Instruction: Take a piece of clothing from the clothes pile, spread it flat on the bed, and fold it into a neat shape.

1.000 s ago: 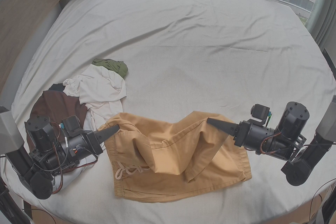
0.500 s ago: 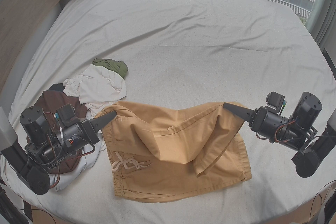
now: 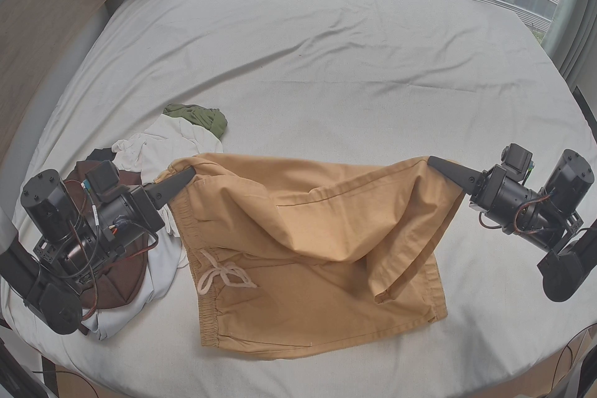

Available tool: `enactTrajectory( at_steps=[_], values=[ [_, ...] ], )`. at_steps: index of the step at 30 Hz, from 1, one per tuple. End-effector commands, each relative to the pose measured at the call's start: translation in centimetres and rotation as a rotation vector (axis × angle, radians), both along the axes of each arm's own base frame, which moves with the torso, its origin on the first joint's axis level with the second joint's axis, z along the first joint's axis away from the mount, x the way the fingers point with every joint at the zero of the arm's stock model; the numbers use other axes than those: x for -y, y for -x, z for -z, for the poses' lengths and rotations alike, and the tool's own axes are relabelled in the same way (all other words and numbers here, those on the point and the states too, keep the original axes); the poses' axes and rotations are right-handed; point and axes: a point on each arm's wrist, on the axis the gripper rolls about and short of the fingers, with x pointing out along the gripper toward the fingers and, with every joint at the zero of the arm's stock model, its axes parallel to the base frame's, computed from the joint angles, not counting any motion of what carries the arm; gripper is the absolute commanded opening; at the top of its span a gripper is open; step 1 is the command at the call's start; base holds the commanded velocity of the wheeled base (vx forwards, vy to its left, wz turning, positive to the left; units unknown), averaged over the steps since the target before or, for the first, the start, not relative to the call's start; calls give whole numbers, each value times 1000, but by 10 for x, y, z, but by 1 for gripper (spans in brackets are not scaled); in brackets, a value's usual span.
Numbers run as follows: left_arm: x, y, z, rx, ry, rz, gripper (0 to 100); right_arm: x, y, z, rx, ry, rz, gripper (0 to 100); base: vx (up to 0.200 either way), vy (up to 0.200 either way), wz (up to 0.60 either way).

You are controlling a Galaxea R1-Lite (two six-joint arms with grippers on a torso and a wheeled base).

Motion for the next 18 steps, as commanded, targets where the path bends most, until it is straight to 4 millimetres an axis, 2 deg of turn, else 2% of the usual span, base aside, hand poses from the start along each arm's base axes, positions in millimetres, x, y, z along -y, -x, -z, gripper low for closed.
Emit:
enactTrajectory(
  at_steps=[1, 18],
  values=[
    [-6, -7, -4, 24, 8, -47, 0, 6, 0, -5, 19, -5, 21, 0, 0, 0, 0],
    [-6, -11, -1, 14, 8, -62, 0, 22, -7, -10, 42, -4, 52, 0, 0, 0, 0]
  ],
)
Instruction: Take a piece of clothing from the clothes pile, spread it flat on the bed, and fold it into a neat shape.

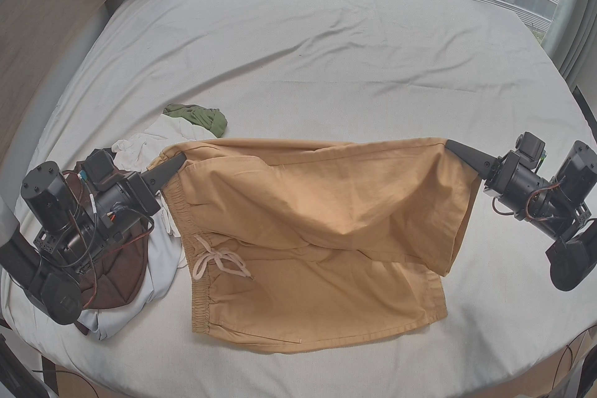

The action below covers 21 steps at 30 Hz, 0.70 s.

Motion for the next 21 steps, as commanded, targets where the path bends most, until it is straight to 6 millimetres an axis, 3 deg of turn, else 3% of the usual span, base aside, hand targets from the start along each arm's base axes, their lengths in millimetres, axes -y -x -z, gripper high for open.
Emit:
enactTrajectory(
  at_steps=[1, 21],
  values=[
    [0, 0, 1, -4, 0, -1, 0, 1, 0, 0, 2, 0, 1, 0, 0, 0, 0],
    [-10, -2, 13, -47, -14, -32, 0, 24, -6, -1, -19, -18, 33, 0, 0, 0, 0]
  ],
)
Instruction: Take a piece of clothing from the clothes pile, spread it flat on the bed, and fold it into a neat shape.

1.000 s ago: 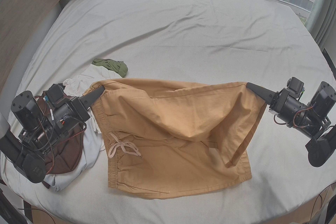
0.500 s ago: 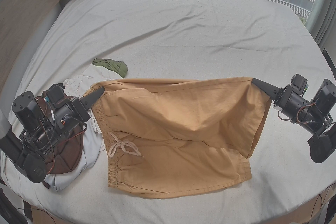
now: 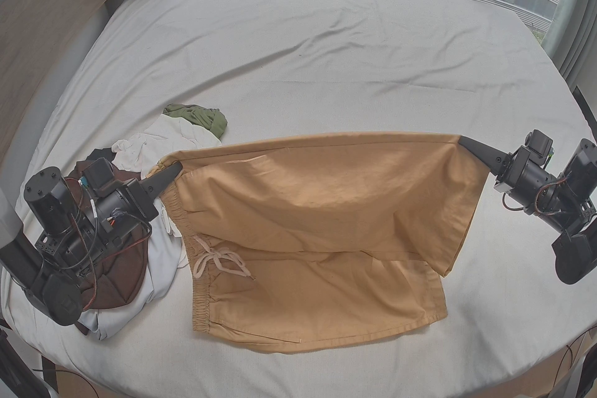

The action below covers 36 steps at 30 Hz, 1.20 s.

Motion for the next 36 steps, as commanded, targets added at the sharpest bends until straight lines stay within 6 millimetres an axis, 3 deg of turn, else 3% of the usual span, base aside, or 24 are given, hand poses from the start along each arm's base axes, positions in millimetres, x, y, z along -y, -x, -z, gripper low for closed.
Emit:
enactTrajectory(
  at_steps=[1, 36],
  values=[
    [0, 0, 1, -3, -1, 0, 0, 1, -1, 1, -3, 0, 5, 0, 0, 0, 0],
    [-3, -5, 2, 3, -4, -15, 0, 4, -3, 0, -1, -2, 3, 0, 0, 0, 0]
  ],
)
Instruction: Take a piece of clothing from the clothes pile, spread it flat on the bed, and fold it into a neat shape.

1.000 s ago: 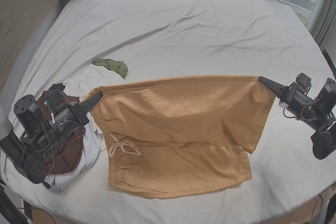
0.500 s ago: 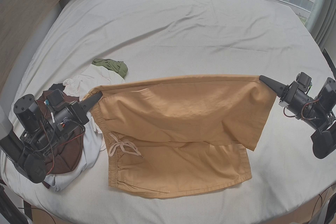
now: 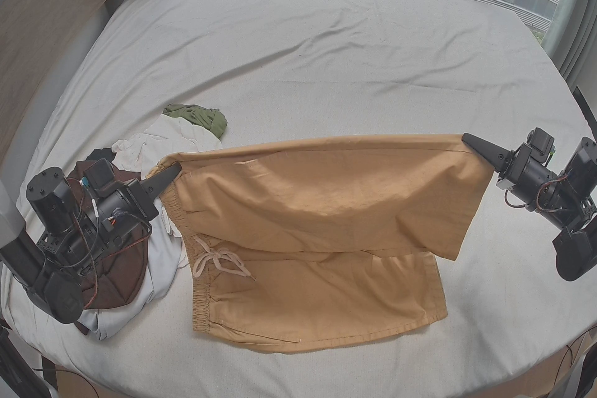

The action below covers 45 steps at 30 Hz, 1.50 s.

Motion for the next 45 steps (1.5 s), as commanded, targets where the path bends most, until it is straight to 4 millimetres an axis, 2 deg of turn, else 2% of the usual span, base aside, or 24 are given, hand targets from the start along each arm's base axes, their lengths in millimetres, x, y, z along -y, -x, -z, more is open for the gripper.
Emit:
enactTrajectory(
  at_steps=[1, 10, 12, 17, 25, 34, 45],
  values=[
    [0, 0, -2, 11, 1, 0, 0, -1, 0, 0, 2, 2, -5, 0, 0, 0, 0],
    [0, 0, -2, 10, -1, -1, 0, -9, -8, -8, 44, -1, -28, 0, 0, 0, 0],
    [-1, -3, -4, 35, -22, -8, 0, -14, -22, -4, 42, -1, -37, 0, 0, 0, 0],
    [0, -6, -3, 41, -25, -27, 0, -21, -42, 3, 41, -1, -52, 0, 0, 0, 0],
    [1, -34, 8, 29, -16, -133, 0, -20, -67, 16, 31, -1, -42, 0, 0, 0, 0],
    [7, -56, 23, 15, -17, -137, 0, -14, -96, 28, 45, -3, -17, 0, 0, 0, 0],
    [11, -88, 37, 30, -5, -207, 0, -16, -124, 33, 71, -24, -20, 0, 0, 0, 0]
  ],
)
